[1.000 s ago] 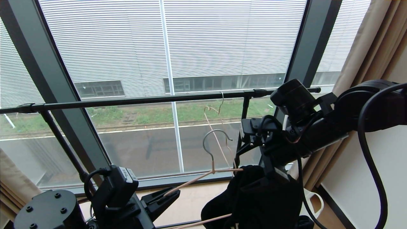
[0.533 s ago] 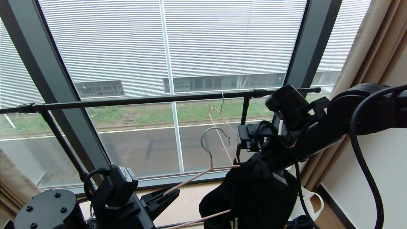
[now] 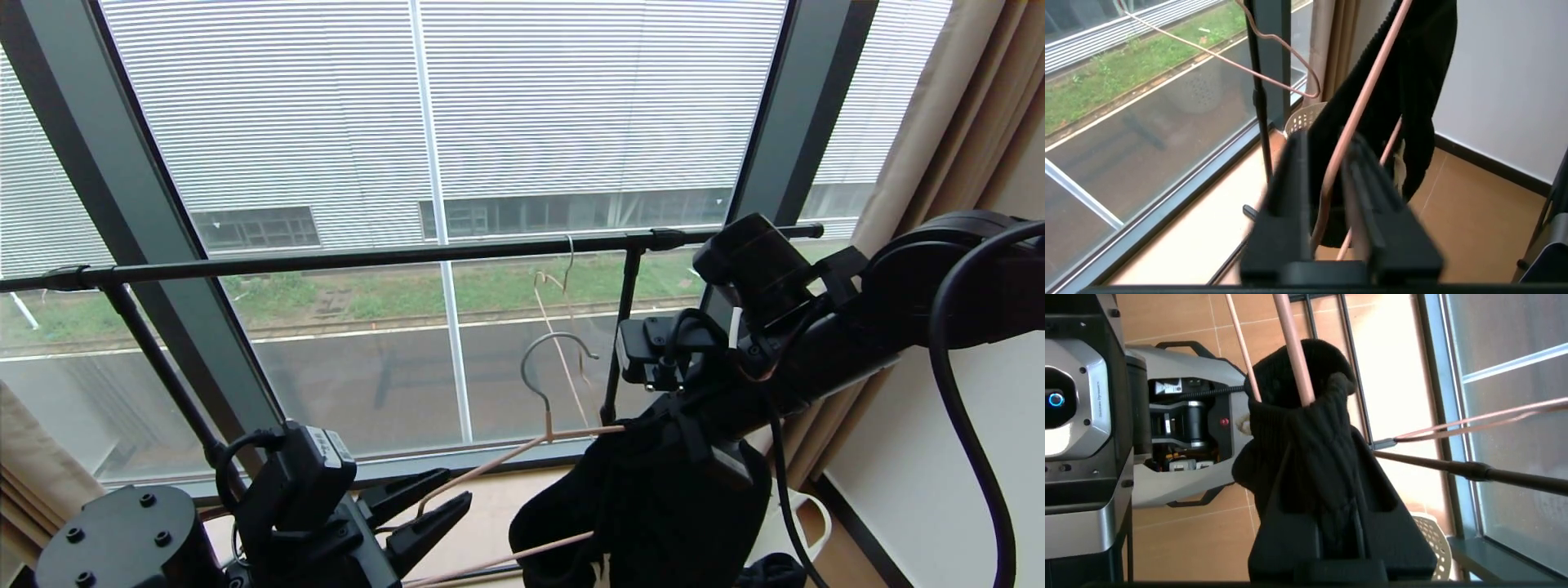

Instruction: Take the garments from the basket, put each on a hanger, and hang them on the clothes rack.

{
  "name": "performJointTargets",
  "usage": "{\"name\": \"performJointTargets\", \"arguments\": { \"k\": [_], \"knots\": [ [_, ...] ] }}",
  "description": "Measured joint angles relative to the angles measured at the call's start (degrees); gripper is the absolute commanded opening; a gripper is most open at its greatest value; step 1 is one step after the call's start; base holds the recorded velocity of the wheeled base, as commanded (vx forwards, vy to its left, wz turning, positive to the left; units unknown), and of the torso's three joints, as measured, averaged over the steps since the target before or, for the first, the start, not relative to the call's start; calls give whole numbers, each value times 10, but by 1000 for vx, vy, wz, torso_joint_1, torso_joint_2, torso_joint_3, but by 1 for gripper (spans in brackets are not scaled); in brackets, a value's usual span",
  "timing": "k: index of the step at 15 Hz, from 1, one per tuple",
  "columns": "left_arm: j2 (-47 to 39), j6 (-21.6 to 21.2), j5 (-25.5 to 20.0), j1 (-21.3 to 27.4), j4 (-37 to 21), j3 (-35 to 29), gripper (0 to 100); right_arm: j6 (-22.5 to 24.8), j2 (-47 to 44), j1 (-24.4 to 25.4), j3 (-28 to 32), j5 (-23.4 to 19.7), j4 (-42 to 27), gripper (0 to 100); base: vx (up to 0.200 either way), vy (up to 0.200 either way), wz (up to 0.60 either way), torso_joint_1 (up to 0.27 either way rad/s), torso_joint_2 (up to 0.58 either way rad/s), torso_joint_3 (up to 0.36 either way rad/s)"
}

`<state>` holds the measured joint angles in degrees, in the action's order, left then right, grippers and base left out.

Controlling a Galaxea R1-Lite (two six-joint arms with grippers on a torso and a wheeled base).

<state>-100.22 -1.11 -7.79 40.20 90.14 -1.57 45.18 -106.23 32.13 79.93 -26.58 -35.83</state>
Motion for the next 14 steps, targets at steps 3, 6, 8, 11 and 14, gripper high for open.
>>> {"name": "performJointTargets", "arguments": {
  "k": [3,6,8,11,14],
  "knots": [
    [5,0,-3,-1,-1,3,100,0,3,-2,-2,0,0,0,0,0,0,0,0,0],
    [25,38,-72,-32,-1,2,100,8,9,-20,-8,-8,2,0,0,0,0,0,0,0],
    [43,94,-160,-85,-1,0,100,49,13,-38,-17,-22,3,0,0,0,0,0,0,0],
    [59,236,-307,-208,-2,-19,100,149,27,-82,-43,-59,3,0,0,0,0,0,0,0],
    [34,333,-405,-291,-1,-53,100,152,48,-94,-51,-83,8,0,0,0,0,0,0,0]
  ]
}}
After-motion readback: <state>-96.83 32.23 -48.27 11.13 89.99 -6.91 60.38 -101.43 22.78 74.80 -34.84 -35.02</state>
